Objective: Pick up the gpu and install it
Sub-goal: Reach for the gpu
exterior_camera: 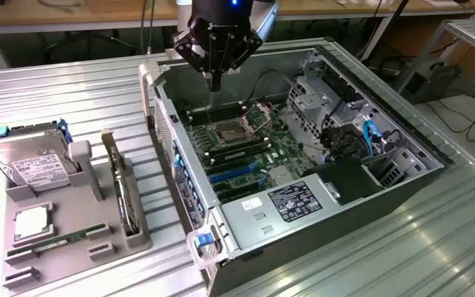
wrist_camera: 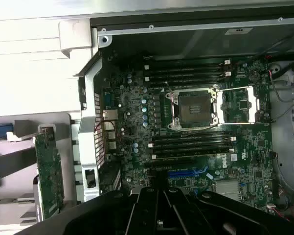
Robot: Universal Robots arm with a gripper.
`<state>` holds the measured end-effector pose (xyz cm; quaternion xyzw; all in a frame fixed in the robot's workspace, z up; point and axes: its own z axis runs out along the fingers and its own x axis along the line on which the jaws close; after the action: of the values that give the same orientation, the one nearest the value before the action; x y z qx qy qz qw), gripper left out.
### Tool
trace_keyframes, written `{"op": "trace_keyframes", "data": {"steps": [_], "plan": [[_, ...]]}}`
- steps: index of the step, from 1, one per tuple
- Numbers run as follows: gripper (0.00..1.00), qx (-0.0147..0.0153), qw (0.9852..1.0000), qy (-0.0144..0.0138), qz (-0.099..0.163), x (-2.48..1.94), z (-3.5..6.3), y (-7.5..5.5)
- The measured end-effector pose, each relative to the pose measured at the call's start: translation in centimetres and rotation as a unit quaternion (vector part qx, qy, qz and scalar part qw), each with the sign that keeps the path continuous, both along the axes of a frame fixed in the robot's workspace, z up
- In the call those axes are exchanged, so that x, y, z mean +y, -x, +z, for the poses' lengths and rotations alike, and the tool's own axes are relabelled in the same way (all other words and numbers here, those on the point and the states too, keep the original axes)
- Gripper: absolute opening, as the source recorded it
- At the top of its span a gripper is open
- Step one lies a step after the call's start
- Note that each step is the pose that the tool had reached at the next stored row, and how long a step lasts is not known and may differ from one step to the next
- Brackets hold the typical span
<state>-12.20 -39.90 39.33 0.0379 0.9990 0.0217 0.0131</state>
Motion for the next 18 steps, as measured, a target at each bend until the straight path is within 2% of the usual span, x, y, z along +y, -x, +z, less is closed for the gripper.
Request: {"op": "trace_keyframes", "data": {"steps": [11, 13, 18], "plan": [[0.11, 0.0000, 1.0000, 0.0000, 0.000, -0.01, 0.00, 0.0], [0.11, 0.0000, 1.0000, 0.0001, 0.000, -0.26, 0.01, 0.3], [0.11, 0.0000, 1.0000, 0.0000, 0.000, -1.31, 0.00, 1.8]]}}
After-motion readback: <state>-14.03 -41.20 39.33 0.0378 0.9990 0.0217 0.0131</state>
